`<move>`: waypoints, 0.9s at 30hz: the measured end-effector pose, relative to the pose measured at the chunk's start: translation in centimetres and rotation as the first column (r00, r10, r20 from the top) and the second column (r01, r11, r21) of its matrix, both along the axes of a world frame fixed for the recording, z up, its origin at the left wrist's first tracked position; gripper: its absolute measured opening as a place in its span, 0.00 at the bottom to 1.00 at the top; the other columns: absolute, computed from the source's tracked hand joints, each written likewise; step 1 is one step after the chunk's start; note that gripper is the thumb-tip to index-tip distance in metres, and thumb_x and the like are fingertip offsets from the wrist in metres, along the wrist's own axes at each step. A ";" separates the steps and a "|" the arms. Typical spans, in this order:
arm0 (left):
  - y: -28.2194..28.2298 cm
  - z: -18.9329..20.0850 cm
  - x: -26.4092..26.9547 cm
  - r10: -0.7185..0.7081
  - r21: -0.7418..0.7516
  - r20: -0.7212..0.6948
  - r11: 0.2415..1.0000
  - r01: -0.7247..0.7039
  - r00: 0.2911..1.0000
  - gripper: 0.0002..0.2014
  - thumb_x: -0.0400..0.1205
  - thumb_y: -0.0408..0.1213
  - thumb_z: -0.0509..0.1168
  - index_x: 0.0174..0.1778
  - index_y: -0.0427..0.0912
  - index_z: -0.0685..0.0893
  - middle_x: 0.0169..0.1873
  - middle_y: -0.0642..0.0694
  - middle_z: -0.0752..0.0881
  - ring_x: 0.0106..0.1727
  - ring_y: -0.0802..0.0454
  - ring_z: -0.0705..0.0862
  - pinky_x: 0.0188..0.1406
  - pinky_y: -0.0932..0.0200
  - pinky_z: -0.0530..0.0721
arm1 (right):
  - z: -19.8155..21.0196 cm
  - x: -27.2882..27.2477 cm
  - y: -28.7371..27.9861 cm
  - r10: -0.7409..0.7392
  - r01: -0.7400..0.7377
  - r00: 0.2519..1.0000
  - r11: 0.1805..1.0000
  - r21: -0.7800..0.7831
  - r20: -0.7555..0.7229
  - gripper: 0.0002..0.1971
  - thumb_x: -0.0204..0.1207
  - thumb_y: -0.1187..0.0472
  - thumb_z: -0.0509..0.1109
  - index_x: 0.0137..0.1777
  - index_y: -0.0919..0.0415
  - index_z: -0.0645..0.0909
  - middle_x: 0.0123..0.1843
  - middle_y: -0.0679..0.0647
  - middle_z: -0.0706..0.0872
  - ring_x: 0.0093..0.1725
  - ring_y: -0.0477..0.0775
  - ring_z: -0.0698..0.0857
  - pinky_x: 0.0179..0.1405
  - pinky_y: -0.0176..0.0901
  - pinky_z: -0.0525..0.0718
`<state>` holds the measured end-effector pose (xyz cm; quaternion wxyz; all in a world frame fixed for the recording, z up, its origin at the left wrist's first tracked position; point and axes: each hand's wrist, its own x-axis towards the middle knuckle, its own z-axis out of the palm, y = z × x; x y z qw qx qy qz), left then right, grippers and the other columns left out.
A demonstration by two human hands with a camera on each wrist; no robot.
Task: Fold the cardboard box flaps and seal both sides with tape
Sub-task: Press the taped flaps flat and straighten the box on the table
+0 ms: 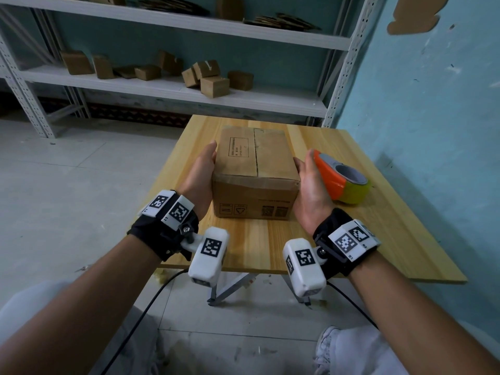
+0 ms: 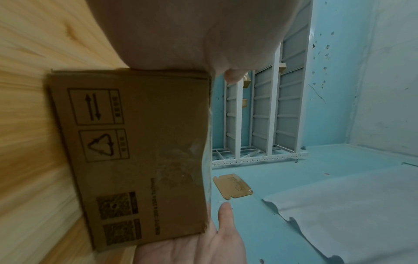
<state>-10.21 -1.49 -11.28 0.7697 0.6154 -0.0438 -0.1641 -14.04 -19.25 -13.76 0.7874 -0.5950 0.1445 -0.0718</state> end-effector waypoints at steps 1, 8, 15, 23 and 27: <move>0.0 0.1 0.0 0.017 0.007 0.006 1.000 -0.017 1.000 0.18 0.89 0.51 0.44 0.46 0.53 0.77 0.34 0.57 0.90 0.48 0.53 0.87 0.49 0.54 0.81 | 0.0 0.0 -0.1 0.017 -0.017 1.000 1.000 0.018 0.007 0.43 0.72 0.24 0.53 0.83 0.46 0.63 0.76 0.56 0.79 0.75 0.57 0.76 0.80 0.64 0.64; 0.5 0.3 0.4 0.094 -0.039 -0.023 0.995 -0.095 0.995 0.29 0.87 0.53 0.49 0.83 0.46 0.58 0.82 0.46 0.62 0.80 0.49 0.64 0.66 0.55 0.69 | 0.3 -0.4 -0.8 0.060 -0.061 0.998 0.995 0.073 0.017 0.41 0.78 0.26 0.50 0.85 0.49 0.58 0.78 0.59 0.76 0.75 0.60 0.76 0.78 0.65 0.67; 0.0 -0.7 -0.4 0.077 -0.017 -0.040 0.997 -0.078 0.996 0.22 0.89 0.54 0.43 0.71 0.46 0.69 0.52 0.49 0.82 0.58 0.50 0.81 0.69 0.49 0.73 | 0.1 -0.8 -0.2 0.037 -0.037 0.999 0.999 0.010 0.002 0.45 0.71 0.22 0.54 0.83 0.49 0.65 0.75 0.56 0.79 0.76 0.57 0.76 0.79 0.65 0.65; -0.1 -0.6 -0.4 0.087 -0.058 -0.093 0.994 -0.092 0.992 0.30 0.86 0.60 0.43 0.83 0.51 0.56 0.78 0.44 0.69 0.70 0.45 0.76 0.75 0.39 0.69 | -0.6 -0.4 -0.2 0.037 -0.037 0.999 0.999 -0.019 0.006 0.47 0.65 0.19 0.56 0.80 0.46 0.69 0.74 0.53 0.81 0.76 0.56 0.75 0.80 0.66 0.62; -0.6 -0.7 -0.2 0.088 -0.069 -0.077 0.993 -0.093 0.993 0.27 0.87 0.58 0.43 0.78 0.48 0.64 0.48 0.49 0.82 0.54 0.49 0.82 0.71 0.43 0.73 | -0.6 -0.1 -0.4 0.029 -0.029 1.000 1.000 -0.003 -0.006 0.44 0.69 0.21 0.54 0.81 0.46 0.68 0.74 0.55 0.81 0.75 0.57 0.77 0.80 0.66 0.63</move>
